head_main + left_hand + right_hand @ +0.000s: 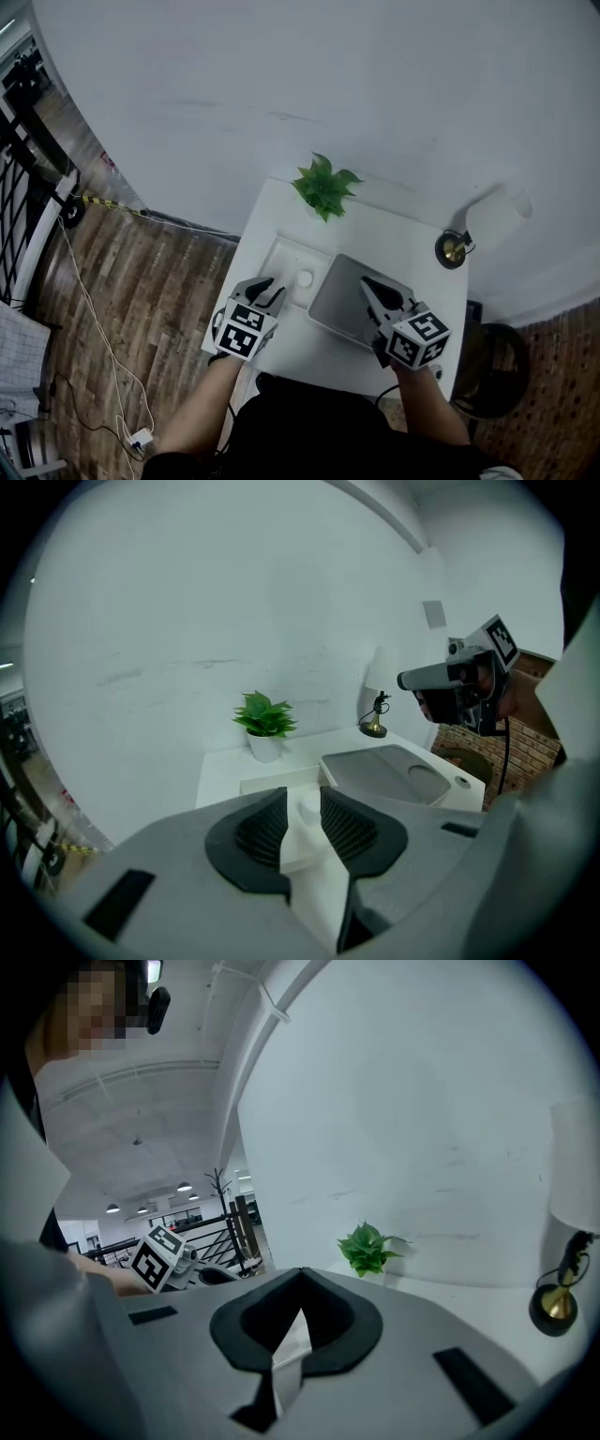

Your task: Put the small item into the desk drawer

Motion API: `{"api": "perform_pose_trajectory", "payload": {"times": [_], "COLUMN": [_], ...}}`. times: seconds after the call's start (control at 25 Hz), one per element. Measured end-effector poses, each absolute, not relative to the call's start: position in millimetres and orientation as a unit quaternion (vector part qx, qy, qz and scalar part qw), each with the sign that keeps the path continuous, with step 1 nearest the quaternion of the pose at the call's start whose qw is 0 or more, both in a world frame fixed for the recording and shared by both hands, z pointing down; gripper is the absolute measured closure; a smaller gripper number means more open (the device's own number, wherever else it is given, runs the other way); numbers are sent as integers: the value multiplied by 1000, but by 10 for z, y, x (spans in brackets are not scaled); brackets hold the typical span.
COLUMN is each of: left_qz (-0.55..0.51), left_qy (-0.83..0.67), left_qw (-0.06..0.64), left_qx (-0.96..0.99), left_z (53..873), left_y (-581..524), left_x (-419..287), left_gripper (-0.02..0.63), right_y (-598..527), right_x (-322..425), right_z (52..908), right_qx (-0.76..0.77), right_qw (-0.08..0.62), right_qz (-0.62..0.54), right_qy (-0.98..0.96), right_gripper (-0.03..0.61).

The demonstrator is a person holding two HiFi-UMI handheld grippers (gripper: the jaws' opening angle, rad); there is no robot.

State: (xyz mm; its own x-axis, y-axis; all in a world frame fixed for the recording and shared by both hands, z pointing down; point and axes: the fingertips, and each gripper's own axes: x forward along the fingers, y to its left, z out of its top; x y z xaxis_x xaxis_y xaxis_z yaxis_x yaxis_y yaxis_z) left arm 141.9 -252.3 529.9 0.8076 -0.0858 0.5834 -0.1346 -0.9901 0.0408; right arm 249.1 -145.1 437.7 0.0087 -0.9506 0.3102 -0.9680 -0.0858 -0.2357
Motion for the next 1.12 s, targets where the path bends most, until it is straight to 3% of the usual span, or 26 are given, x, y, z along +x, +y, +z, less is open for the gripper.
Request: {"api": "perform_pose_trajectory", "payload": {"times": [0.24, 0.6, 1.12], "left_qz": [267, 213, 161], "left_qy": [-75, -53, -169], "left_qw": [60, 90, 97], "left_qx": [959, 971, 967], "left_z": [5037, 4725, 4209], "left_y": [-2615, -2423, -2187], "left_x": [1051, 680, 500], "left_gripper": [575, 589, 589], "right_y": [-1500, -1302, -853], "right_x": [2126, 1650, 1932], "right_z": [4252, 4283, 3867], "right_qx": [700, 700, 669], "right_qw": [36, 47, 13], "right_qz": [192, 196, 110], "right_qy": [-687, -685, -735], "right_gripper": [575, 575, 575]}}
